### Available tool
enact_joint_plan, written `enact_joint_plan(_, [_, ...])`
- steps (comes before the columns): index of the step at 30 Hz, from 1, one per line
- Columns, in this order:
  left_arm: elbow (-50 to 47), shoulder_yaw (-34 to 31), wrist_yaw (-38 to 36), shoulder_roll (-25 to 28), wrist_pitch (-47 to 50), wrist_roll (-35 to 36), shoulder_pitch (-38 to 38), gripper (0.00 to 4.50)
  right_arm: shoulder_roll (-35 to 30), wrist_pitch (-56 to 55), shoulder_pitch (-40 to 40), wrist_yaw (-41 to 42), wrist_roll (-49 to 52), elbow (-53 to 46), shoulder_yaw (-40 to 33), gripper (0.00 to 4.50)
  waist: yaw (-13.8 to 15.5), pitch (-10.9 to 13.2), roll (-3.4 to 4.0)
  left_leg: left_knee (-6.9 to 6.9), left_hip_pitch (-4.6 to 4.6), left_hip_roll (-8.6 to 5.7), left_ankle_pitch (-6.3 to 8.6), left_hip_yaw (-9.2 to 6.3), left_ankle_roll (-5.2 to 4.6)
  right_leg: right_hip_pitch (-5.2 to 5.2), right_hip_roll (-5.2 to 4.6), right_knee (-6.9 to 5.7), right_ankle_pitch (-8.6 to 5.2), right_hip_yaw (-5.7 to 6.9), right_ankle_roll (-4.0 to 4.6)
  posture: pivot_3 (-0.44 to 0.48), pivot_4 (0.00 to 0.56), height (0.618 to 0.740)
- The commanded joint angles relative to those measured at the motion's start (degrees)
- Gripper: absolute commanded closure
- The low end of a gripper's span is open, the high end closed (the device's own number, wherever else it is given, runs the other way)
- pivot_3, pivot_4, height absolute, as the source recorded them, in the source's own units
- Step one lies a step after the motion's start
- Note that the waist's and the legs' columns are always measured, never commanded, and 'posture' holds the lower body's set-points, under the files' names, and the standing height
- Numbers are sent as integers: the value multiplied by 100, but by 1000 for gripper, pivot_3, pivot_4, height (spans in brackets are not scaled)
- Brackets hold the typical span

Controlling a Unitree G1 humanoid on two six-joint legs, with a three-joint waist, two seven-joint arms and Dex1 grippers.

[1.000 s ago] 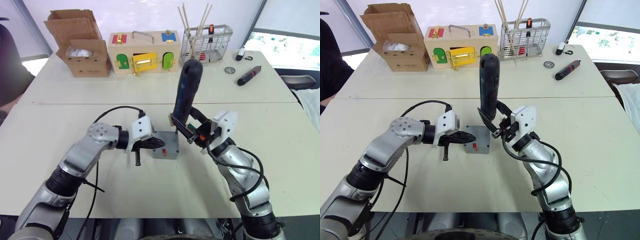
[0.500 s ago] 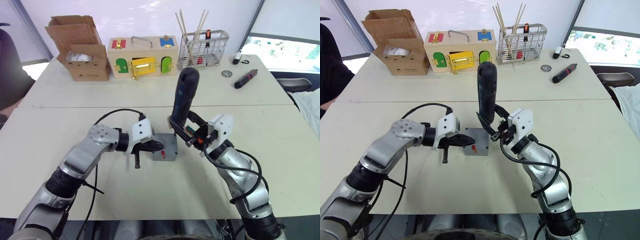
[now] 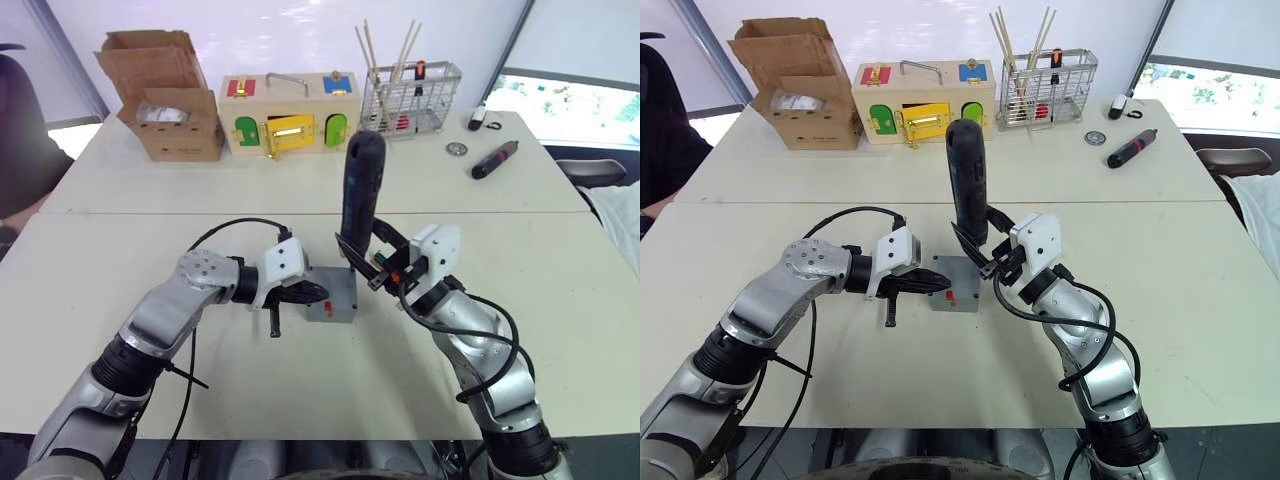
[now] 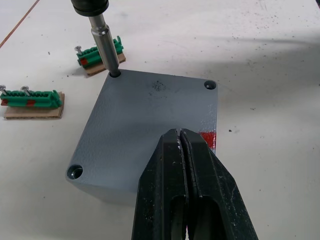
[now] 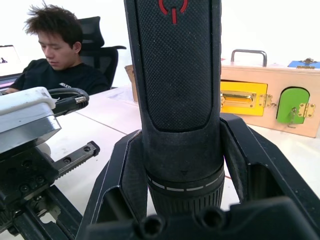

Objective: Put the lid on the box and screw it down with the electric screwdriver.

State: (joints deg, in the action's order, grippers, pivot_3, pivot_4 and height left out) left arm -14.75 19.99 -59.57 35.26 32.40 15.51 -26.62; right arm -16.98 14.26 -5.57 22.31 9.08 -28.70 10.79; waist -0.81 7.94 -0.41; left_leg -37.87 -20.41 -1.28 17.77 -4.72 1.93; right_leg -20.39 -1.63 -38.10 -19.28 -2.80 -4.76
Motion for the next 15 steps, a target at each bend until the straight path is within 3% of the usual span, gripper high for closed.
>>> enact_joint_plan(1, [75, 121, 9, 63, 121, -125, 95, 4500, -85, 400, 360, 6, -174, 619, 161, 2725, 0, -2, -3, 0, 0, 0, 0, 0, 0, 0, 0, 1, 0, 0, 0, 0, 150, 740])
enact_joint_plan(15, [159, 183, 3, 44, 60, -185, 132, 4500, -41, 166, 165, 47, -26, 352, 50, 2725, 4, -26, -8, 13, 1, 0, 0, -1, 0, 1, -4, 10, -1, 0, 1, 0, 150, 740])
